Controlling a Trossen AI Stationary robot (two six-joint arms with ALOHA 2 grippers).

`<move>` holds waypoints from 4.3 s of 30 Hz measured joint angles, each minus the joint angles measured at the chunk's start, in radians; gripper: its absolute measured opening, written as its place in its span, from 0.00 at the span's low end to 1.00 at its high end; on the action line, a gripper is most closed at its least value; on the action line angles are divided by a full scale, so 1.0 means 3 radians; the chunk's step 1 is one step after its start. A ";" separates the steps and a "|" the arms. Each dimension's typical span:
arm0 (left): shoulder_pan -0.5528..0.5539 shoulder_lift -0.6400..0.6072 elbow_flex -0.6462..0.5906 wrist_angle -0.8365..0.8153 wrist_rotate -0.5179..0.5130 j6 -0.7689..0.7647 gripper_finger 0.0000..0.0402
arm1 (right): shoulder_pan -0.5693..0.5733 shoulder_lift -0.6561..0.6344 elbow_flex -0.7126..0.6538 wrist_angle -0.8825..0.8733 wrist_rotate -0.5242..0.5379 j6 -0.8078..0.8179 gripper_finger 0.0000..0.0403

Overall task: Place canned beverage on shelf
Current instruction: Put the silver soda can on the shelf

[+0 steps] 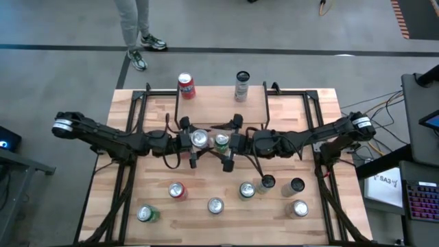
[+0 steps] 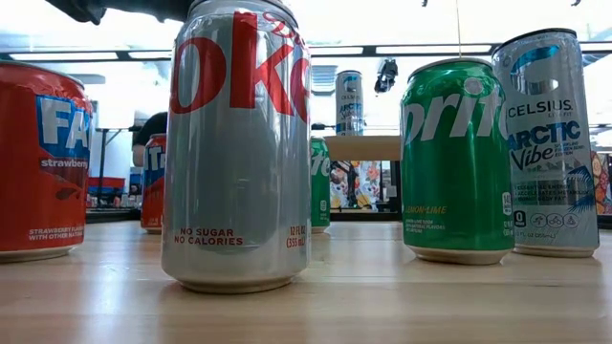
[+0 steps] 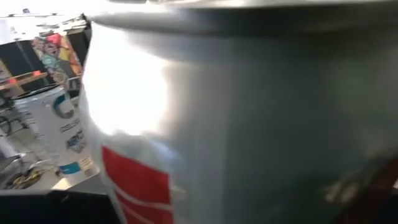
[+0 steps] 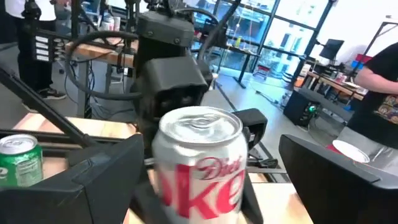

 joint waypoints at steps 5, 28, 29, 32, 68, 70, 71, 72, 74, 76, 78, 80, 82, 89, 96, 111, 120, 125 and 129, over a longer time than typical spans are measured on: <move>0.0004 -0.0004 0.0000 -0.0014 -0.0042 -0.0010 0.68 | -0.0011 0.0003 0.0000 -0.0023 0.0022 0.0011 0.90; 0.0010 0.0011 0.0004 0.0015 -0.0074 -0.0009 0.68 | -0.0228 0.0560 0.0399 -0.0010 -0.0004 0.0104 0.82; 0.0010 0.0011 0.0004 0.0015 -0.0074 -0.0008 0.68 | -0.0228 0.0560 0.0399 -0.0003 -0.0002 0.0104 0.78; 0.0009 0.0011 0.0004 0.0018 -0.0068 -0.0017 0.69 | -0.0230 0.0553 0.0399 -0.0012 -0.0008 0.0115 0.71; 0.0505 -0.1290 -0.0170 -0.0486 -0.0535 0.1216 0.73 | -0.1040 0.0266 -0.0027 0.0027 0.0447 0.1355 0.71; 0.0530 -0.1371 -0.0172 -0.0453 -0.0535 0.1284 0.70 | -0.1039 0.0267 -0.0027 0.0040 0.0475 0.1366 0.71; 0.0542 -0.1405 -0.0172 -0.0462 -0.0537 0.1322 0.69 | -0.1039 0.0282 -0.0027 0.0070 0.0483 0.1385 0.71; 0.0551 -0.1439 -0.0178 -0.0496 -0.0543 0.1352 0.68 | -0.1037 0.0302 -0.0024 0.0110 0.0501 0.1407 0.71; 0.0568 -0.1489 -0.0209 -0.0554 -0.0575 0.1418 0.67 | -0.1035 0.0349 -0.0022 0.0129 0.0541 0.1452 0.71; 0.0579 -0.1533 -0.0212 -0.0547 -0.0619 0.1478 0.65 | -0.1031 0.0433 -0.0022 0.0147 0.0654 0.1442 0.71; 0.0578 -0.1567 -0.0212 -0.0520 -0.0715 0.1490 0.64 | -0.1031 0.0503 -0.0026 0.0139 0.0667 0.1443 0.71; 0.0578 -0.1593 -0.0212 -0.0520 -0.0793 0.1522 0.62 | -0.1031 0.0552 -0.0027 0.0213 0.0671 0.1445 0.71; 0.0579 -0.1589 -0.0212 -0.0529 -0.0845 0.1556 0.61 | -0.1031 0.0580 -0.0027 0.0253 0.0767 0.1442 0.71; 0.0594 -0.1596 -0.0214 -0.0528 -0.0929 0.1563 0.57 | -0.1033 0.0586 -0.0020 0.0281 0.0921 0.1404 0.72; 0.0612 -0.1599 -0.0214 -0.0523 -0.1100 0.1563 0.56 | -0.1033 0.0647 -0.0020 0.0305 0.1024 0.1316 0.73; 0.0613 -0.1598 -0.0214 -0.0521 -0.1113 0.1562 0.56 | -0.1031 0.0812 -0.0028 0.0541 0.1264 0.1268 0.74; 0.0613 -0.1599 -0.0214 -0.0522 -0.1113 0.1562 0.56 | -0.1033 0.0828 -0.0028 0.0558 0.1266 0.1264 0.74; 0.0613 -0.1596 -0.0214 -0.0521 -0.1113 0.1560 0.56 | -0.1040 0.0828 -0.0028 0.0524 0.1265 0.1264 0.77; 0.0613 -0.1594 -0.0214 -0.0522 -0.1113 0.1560 0.56 | -0.1041 0.0828 -0.0028 0.0522 0.1266 0.1265 0.82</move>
